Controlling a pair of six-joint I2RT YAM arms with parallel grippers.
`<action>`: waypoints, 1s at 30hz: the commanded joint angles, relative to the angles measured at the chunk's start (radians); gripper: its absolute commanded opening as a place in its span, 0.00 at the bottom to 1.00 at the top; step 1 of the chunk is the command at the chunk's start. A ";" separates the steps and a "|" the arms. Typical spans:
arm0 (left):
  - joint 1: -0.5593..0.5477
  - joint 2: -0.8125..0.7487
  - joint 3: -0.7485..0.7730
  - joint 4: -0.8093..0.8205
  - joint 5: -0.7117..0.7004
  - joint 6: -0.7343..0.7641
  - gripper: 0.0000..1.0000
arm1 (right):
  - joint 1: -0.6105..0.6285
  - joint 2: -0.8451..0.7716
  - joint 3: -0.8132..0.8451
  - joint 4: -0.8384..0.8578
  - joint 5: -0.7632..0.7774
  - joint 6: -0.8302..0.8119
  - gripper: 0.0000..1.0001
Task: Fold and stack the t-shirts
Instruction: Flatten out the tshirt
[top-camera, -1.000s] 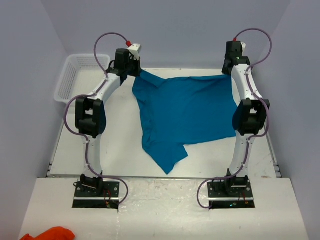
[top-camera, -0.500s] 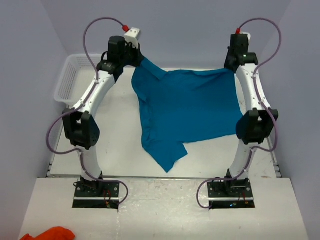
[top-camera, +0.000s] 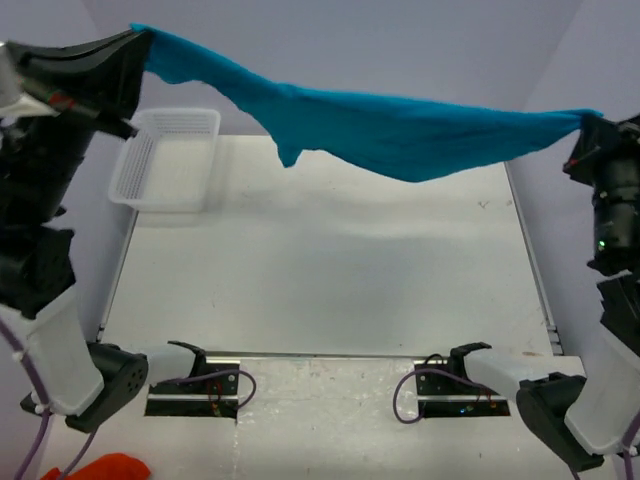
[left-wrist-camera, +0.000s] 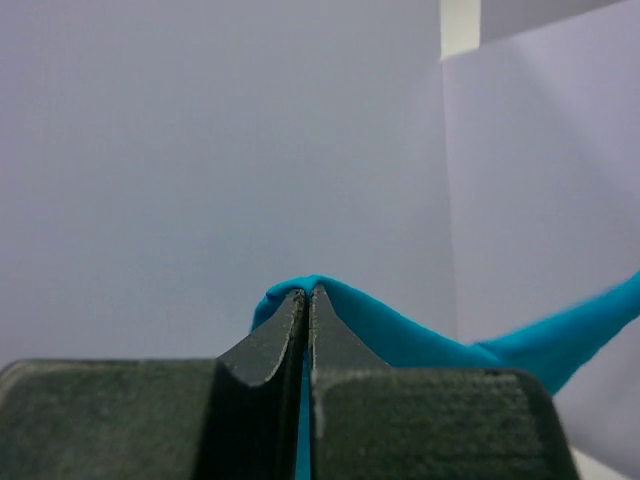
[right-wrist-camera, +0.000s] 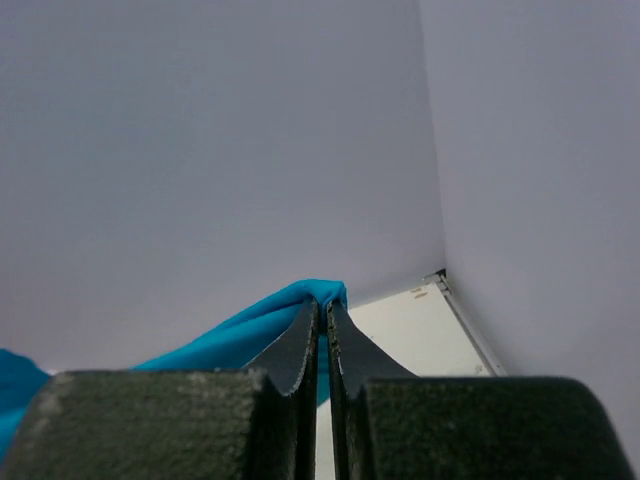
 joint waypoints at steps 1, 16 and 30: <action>0.007 0.019 -0.007 -0.121 -0.020 -0.015 0.00 | 0.012 0.016 0.013 -0.130 0.088 -0.033 0.00; 0.077 0.609 0.055 -0.071 -0.162 0.063 0.00 | -0.167 0.498 -0.021 -0.071 0.069 0.033 0.00; 0.172 1.172 0.062 0.138 -0.021 0.098 0.00 | -0.313 1.068 0.199 0.064 -0.058 -0.016 0.00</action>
